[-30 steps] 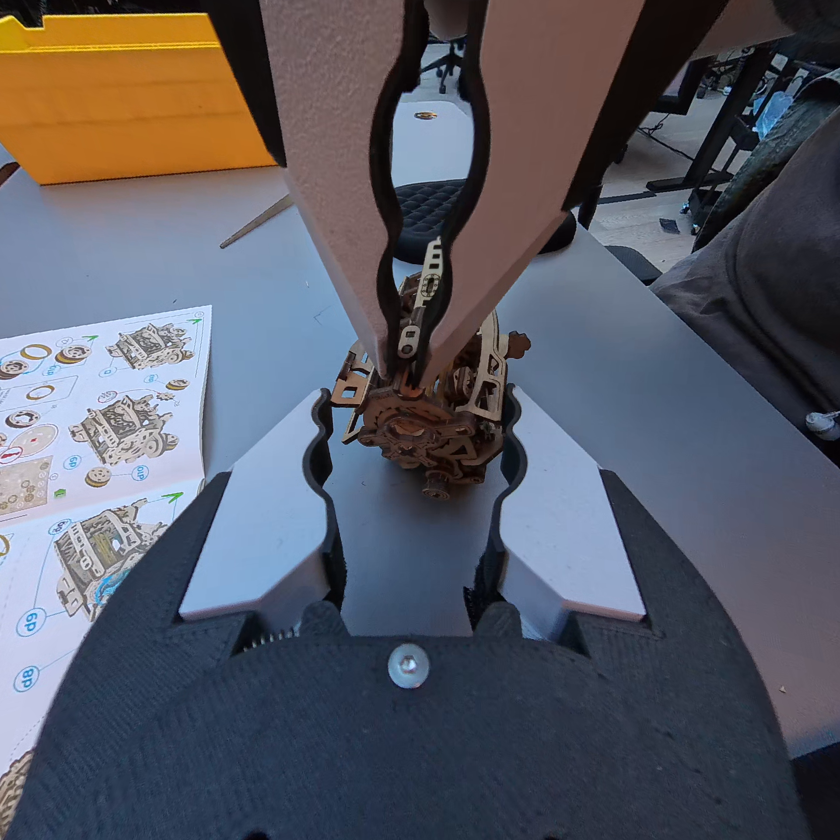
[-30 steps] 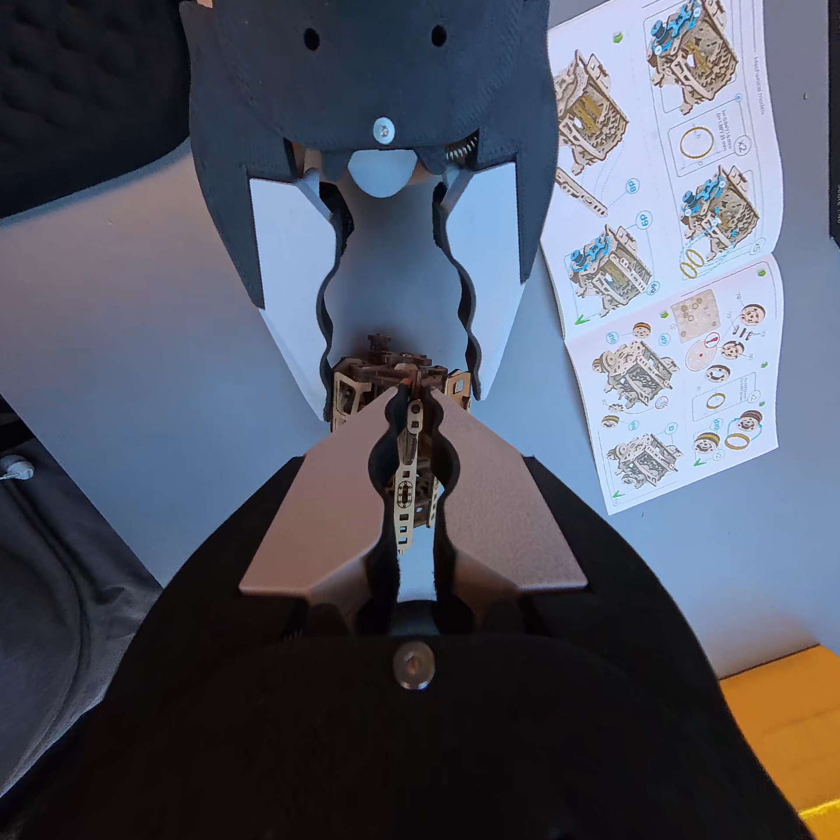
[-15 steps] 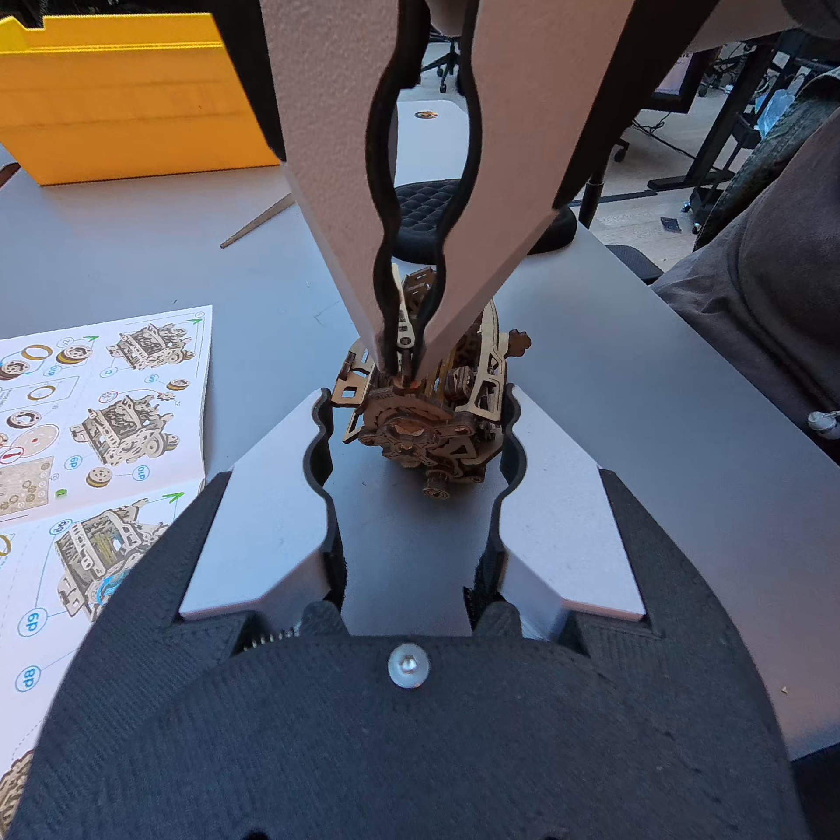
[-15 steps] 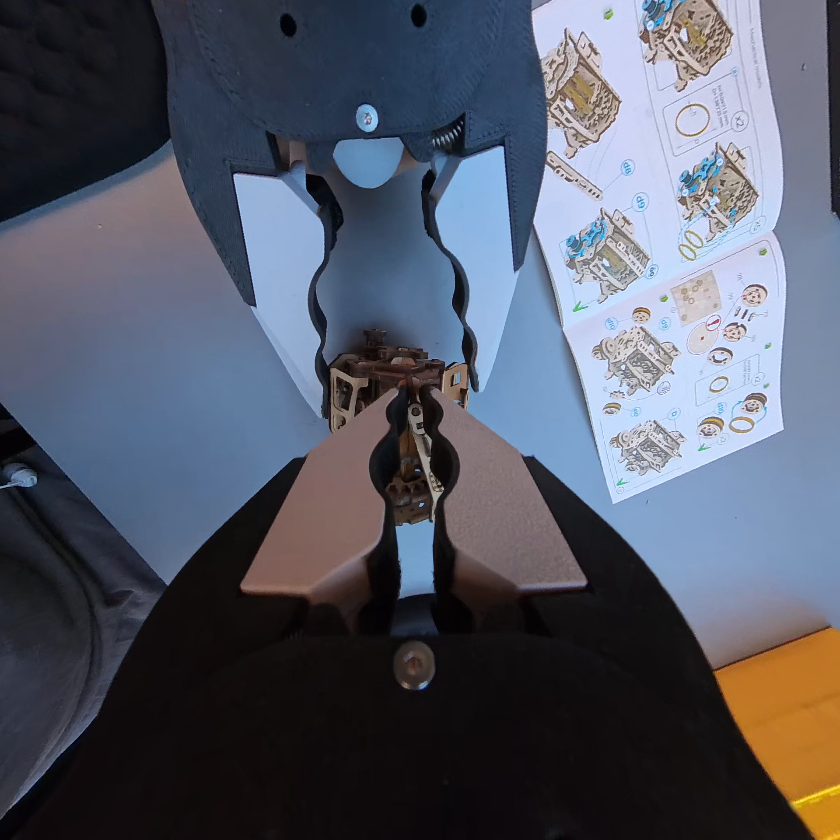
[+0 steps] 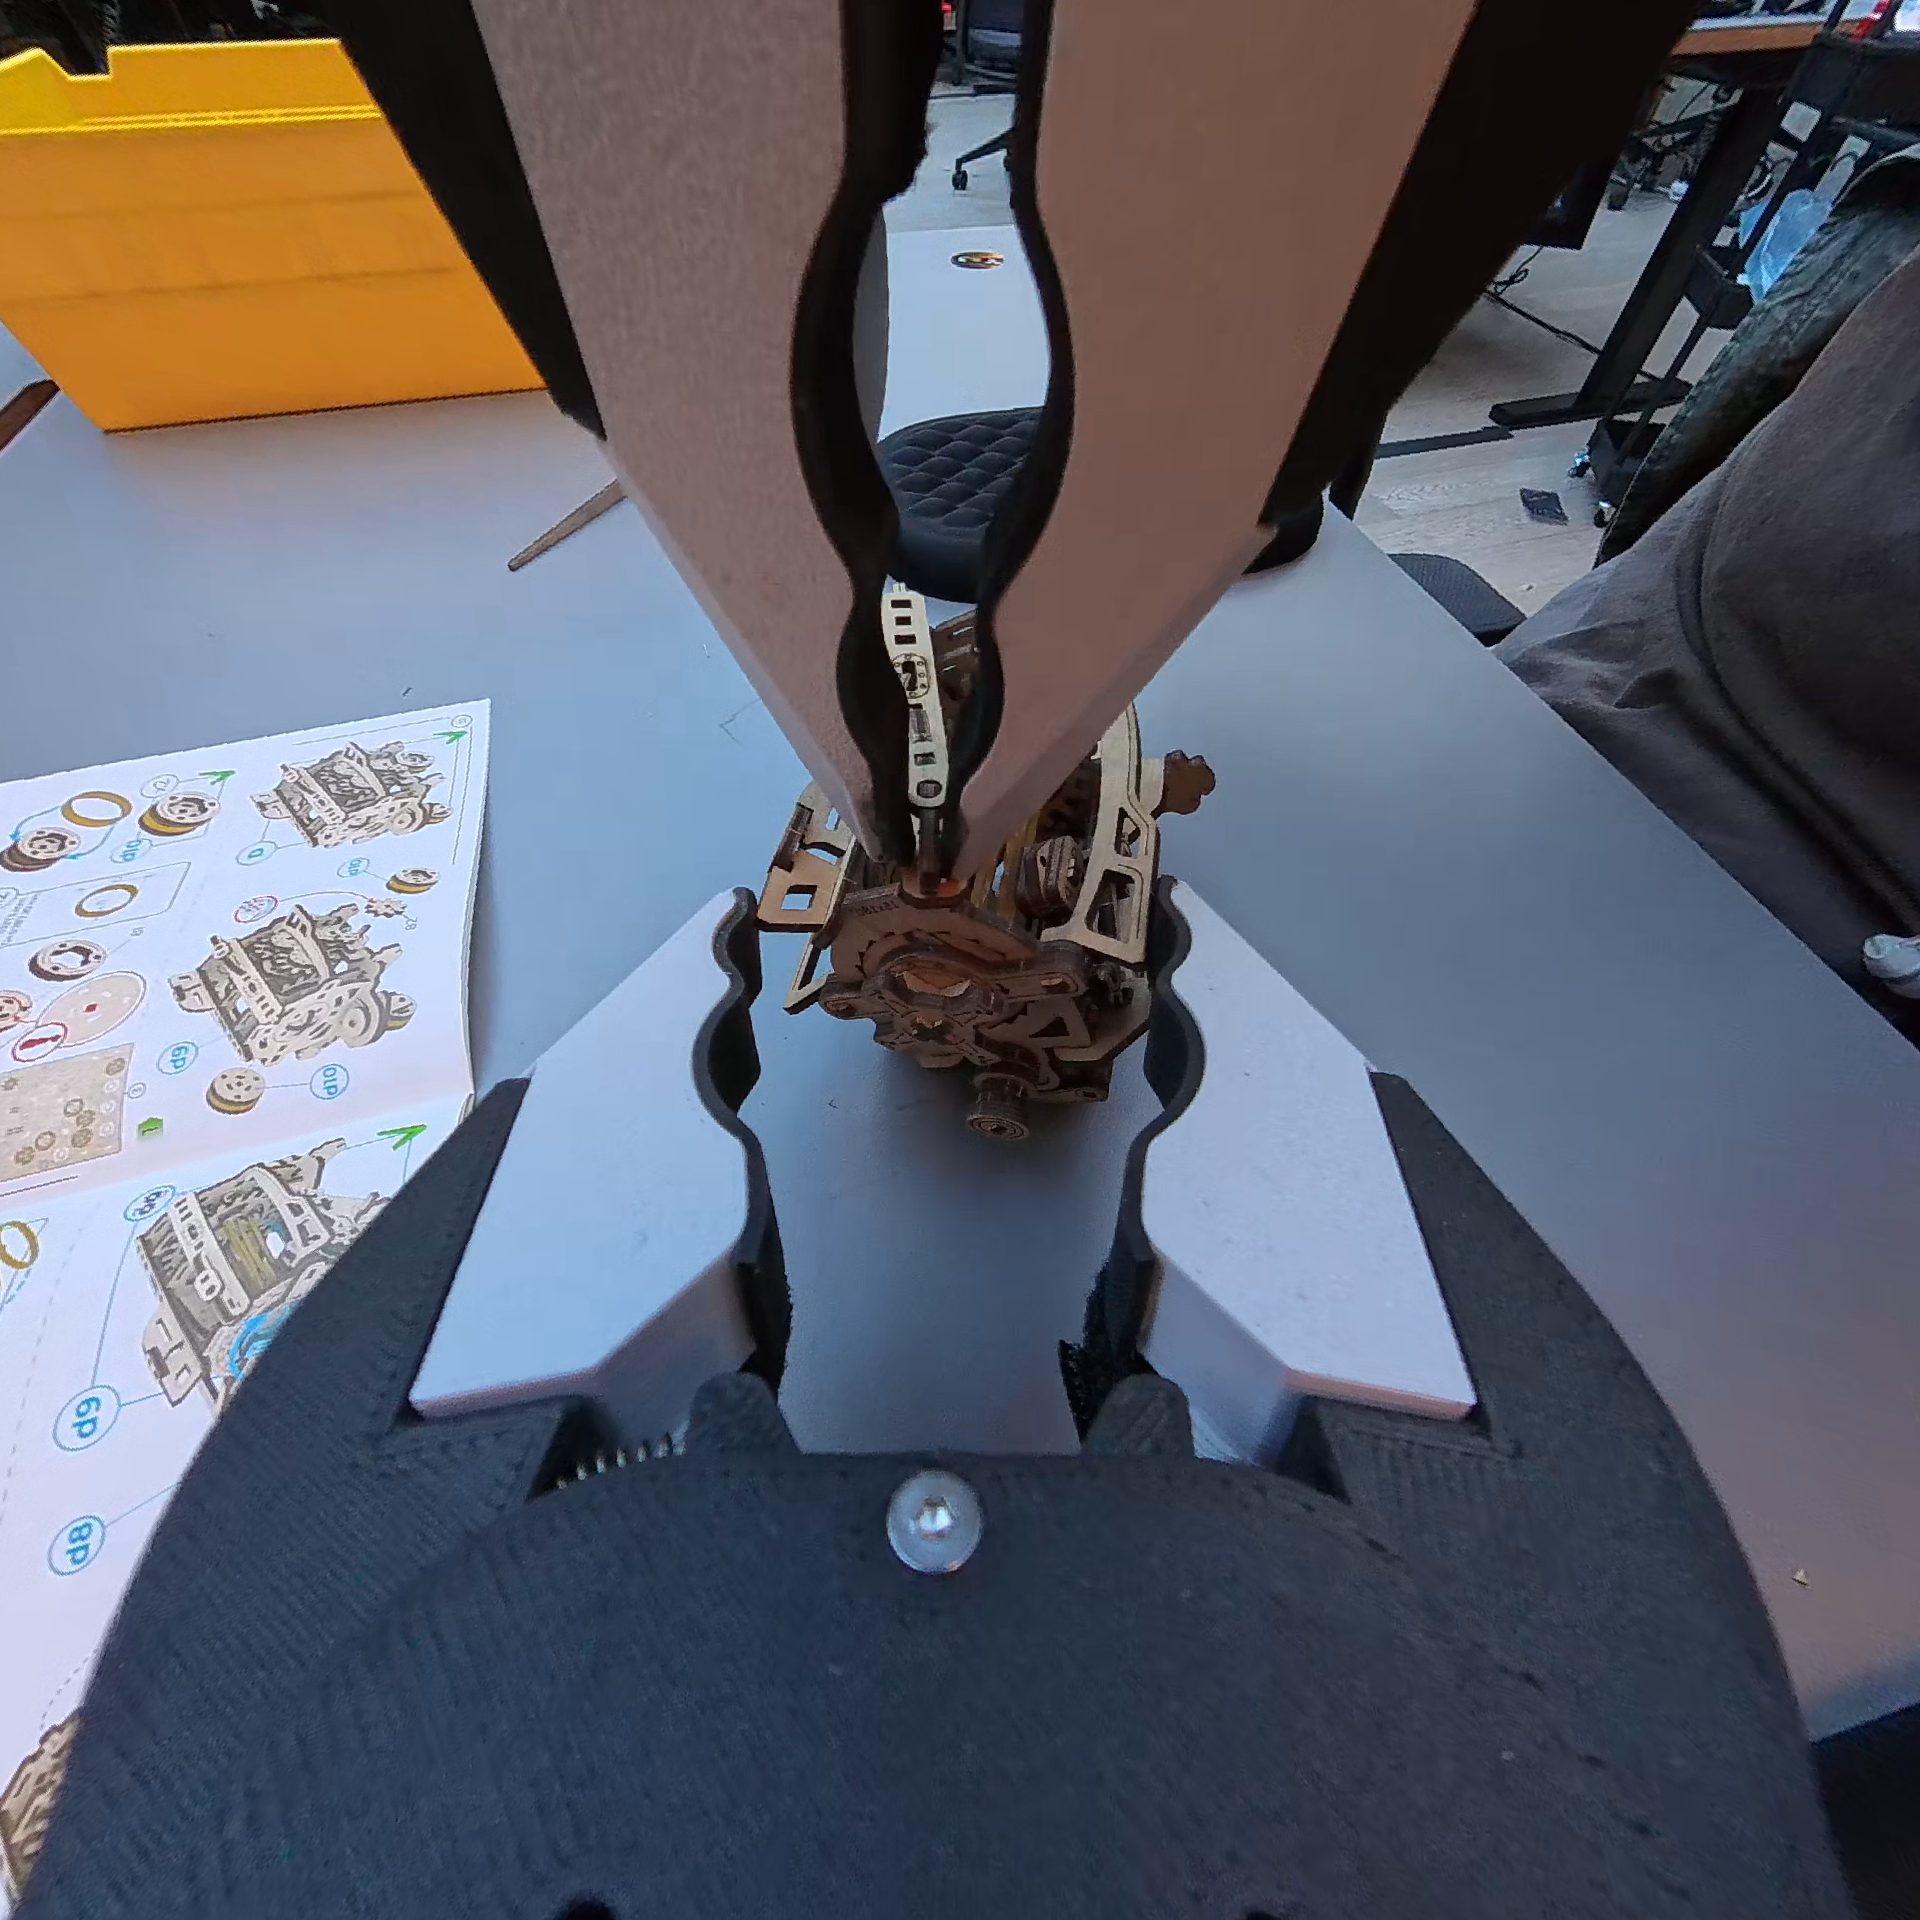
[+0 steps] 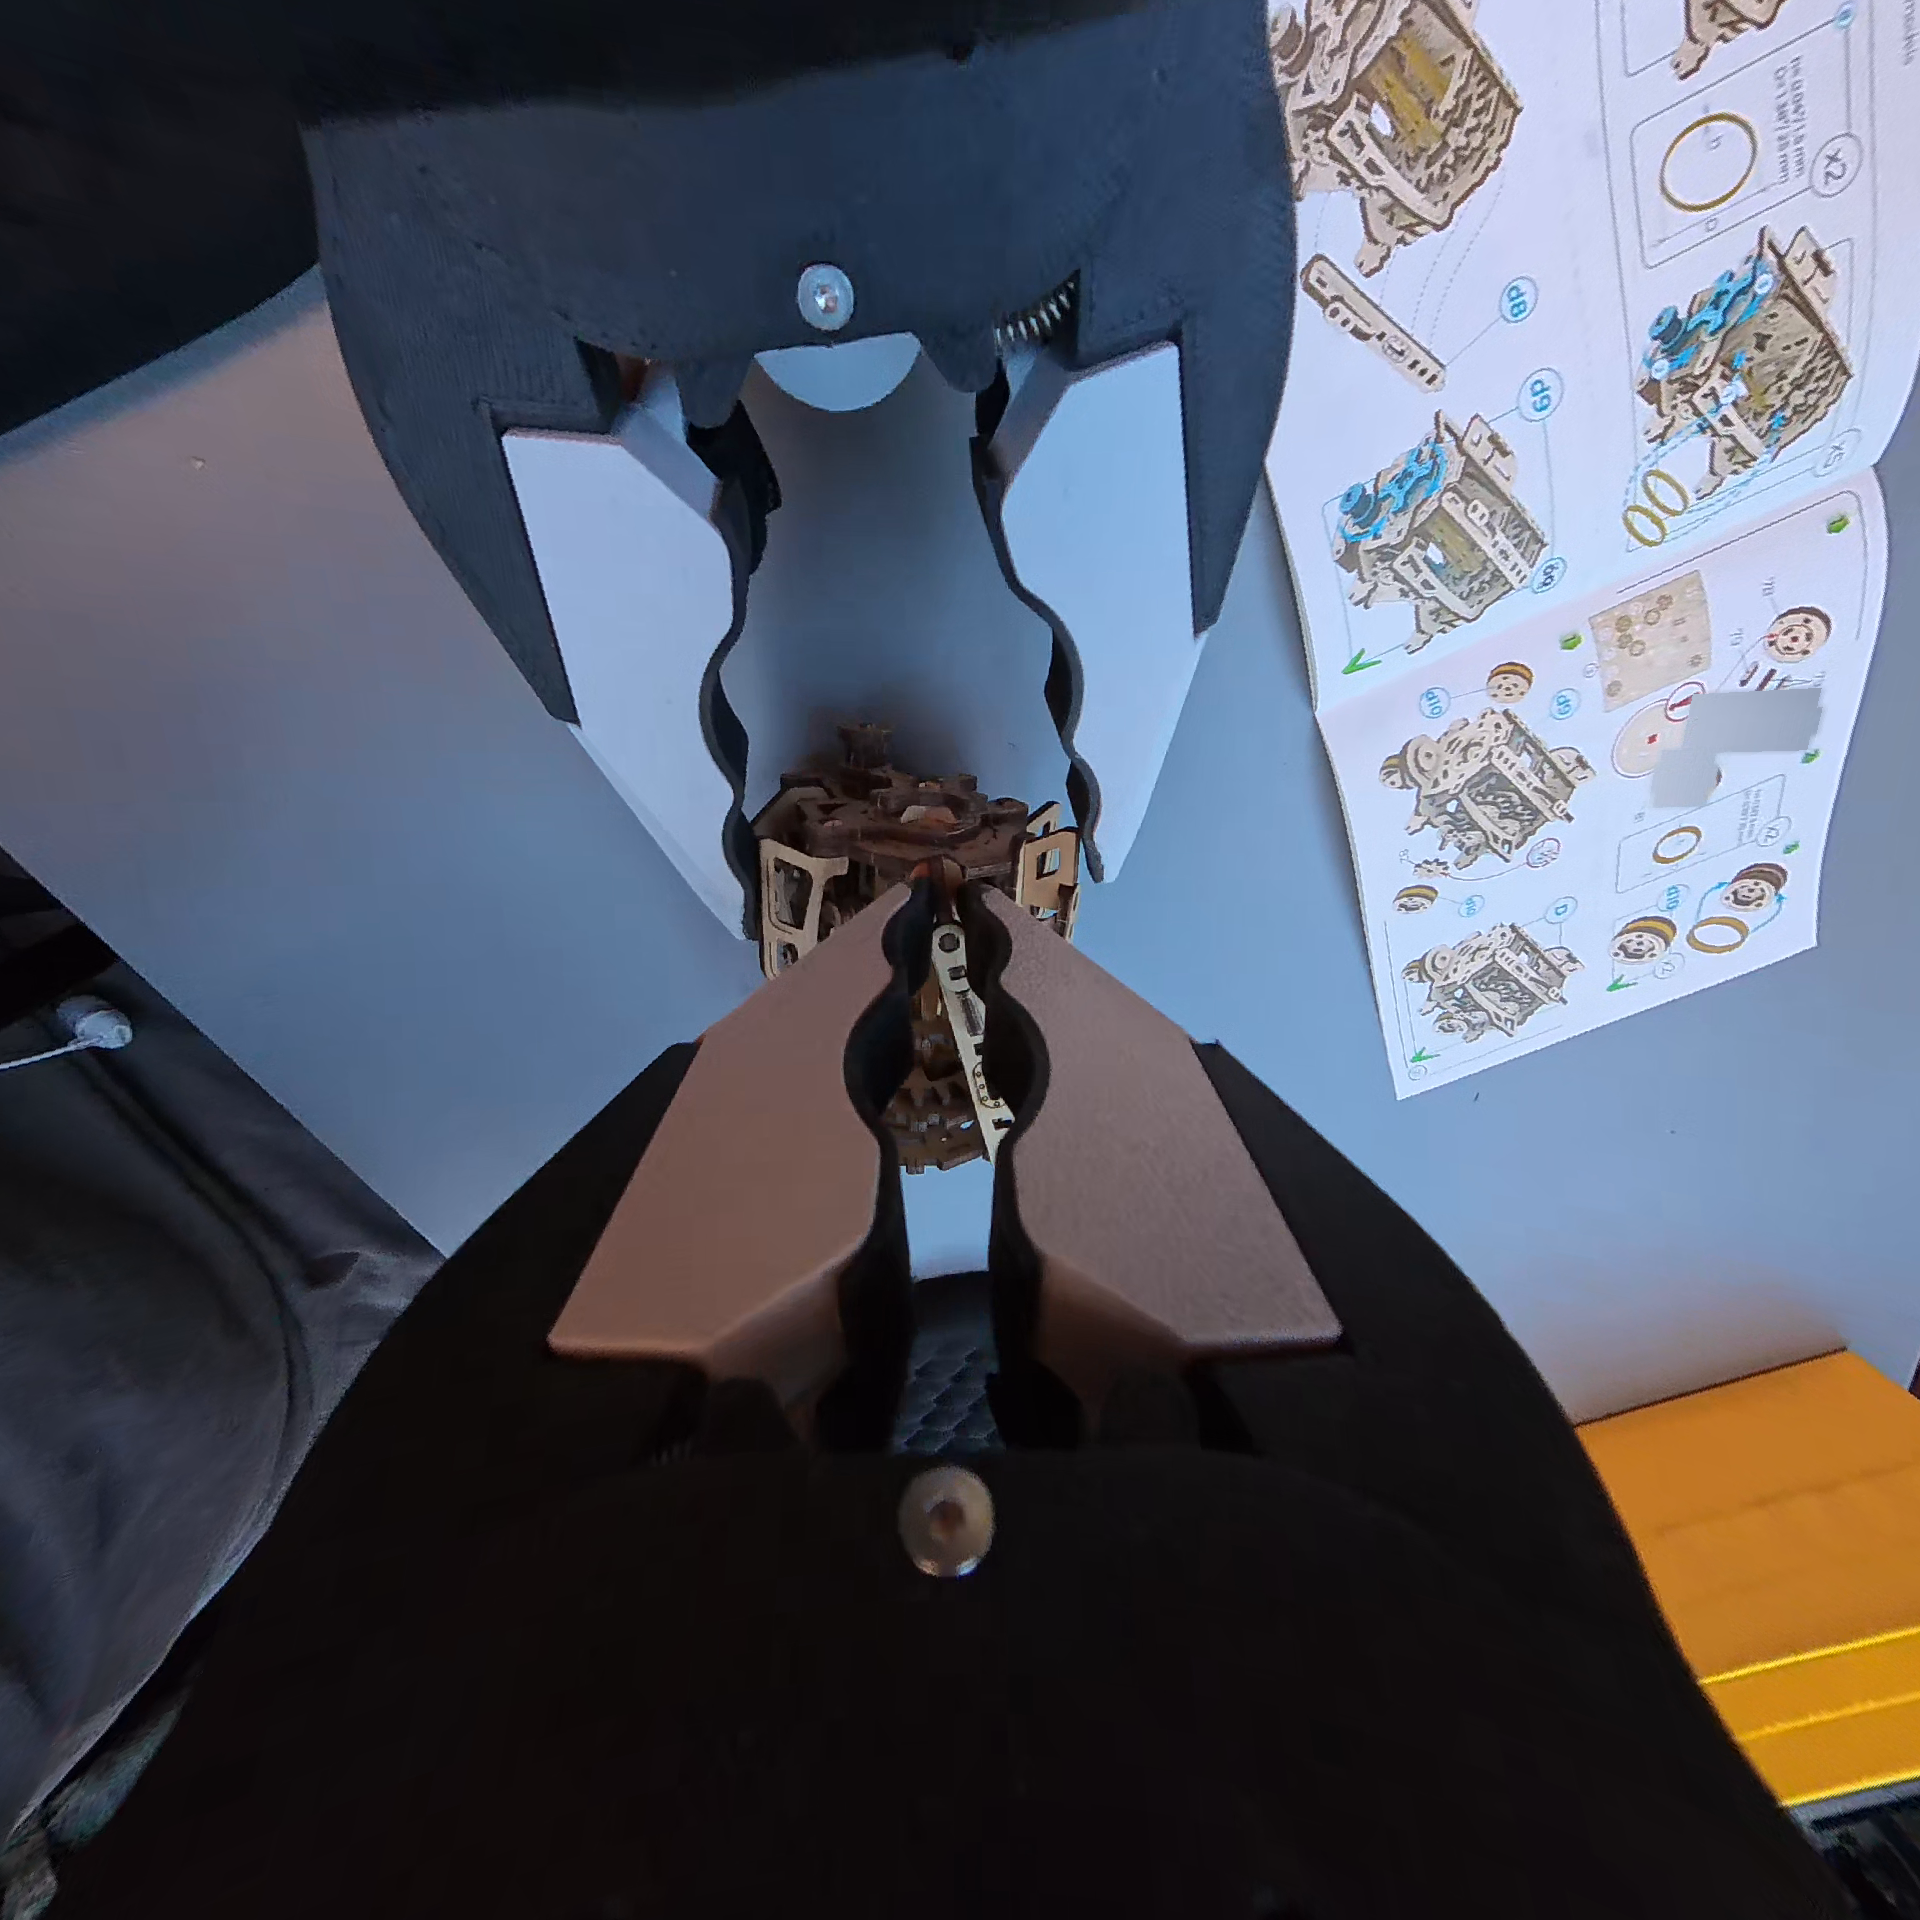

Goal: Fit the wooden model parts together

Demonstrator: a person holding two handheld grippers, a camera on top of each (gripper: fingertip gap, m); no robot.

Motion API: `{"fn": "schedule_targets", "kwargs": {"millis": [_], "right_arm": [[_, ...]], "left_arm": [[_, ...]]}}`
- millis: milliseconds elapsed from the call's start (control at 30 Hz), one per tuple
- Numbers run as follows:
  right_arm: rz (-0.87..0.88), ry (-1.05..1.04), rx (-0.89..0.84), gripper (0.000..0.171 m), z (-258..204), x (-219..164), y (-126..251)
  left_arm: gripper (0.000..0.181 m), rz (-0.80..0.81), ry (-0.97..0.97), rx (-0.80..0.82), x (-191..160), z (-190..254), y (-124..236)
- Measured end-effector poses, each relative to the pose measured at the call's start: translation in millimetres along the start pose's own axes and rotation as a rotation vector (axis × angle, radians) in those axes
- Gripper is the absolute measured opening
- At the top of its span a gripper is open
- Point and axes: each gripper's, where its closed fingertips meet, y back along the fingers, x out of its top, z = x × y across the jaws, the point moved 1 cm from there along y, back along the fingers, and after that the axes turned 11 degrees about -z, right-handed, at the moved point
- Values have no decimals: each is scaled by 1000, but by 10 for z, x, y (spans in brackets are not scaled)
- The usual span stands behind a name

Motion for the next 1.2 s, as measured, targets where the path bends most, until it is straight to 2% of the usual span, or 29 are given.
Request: {"fn": "schedule_targets", "kwargs": {"millis": [133,200,333,567,767,867,1033,1100,1200], "right_arm": [[1,-1,3,4,-1,6,-1],[8,-3,9,4,-1,7,-2],[32,-5,14,4,-2,12,-1],[41,6,2,4,0,8,0],[50,21,-9,5,2,5,-3],[60,28,-12,4,-2,16,-2],[64,37,-17,4,3,10,-3],[65,42,-20,4,8,4,-4],[71,50,-29,3,17,1,-6]], "left_arm": [[81,0,4,-29,9,36,48],[79,28,15,-29,56,5,160],[40,92,-8,-24,110,-48,410],[12,117,-82,33,168,-48,407],[10,88,-105,42,149,-31,367],[1,74,-132,57,125,-33,349],[1,84,-160,81,132,-34,340],[7,88,-163,108,139,-62,337],[0,91,-185,118,140,-48,327]]}}
